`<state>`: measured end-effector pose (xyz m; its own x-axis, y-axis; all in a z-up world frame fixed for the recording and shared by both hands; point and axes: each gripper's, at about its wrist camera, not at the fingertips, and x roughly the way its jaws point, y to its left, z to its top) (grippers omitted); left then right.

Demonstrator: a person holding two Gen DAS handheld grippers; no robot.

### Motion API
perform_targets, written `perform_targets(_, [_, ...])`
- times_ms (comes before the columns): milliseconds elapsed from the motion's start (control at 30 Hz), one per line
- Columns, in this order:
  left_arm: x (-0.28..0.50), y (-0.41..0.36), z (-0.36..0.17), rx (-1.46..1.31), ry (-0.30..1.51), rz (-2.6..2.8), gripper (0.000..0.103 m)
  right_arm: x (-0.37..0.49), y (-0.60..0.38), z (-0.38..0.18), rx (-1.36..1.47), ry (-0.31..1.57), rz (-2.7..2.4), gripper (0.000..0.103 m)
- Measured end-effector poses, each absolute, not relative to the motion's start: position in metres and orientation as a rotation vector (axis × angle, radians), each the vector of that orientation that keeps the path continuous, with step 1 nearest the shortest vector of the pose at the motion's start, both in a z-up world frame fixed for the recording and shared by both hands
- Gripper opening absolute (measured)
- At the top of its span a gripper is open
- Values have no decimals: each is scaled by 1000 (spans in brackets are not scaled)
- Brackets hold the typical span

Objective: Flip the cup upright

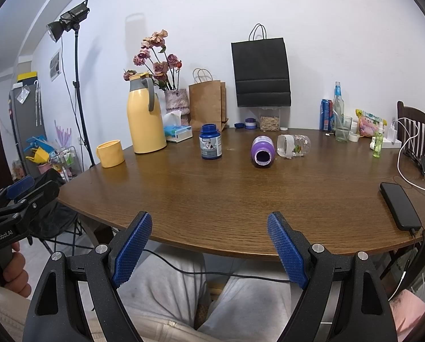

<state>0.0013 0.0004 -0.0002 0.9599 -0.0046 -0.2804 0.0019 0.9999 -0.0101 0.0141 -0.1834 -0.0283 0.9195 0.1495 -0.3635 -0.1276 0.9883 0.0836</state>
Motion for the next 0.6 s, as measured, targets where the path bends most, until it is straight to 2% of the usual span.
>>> perform_targets(600, [1, 1, 0, -10, 285, -4, 103, 14, -184, -28, 59, 378, 142, 87])
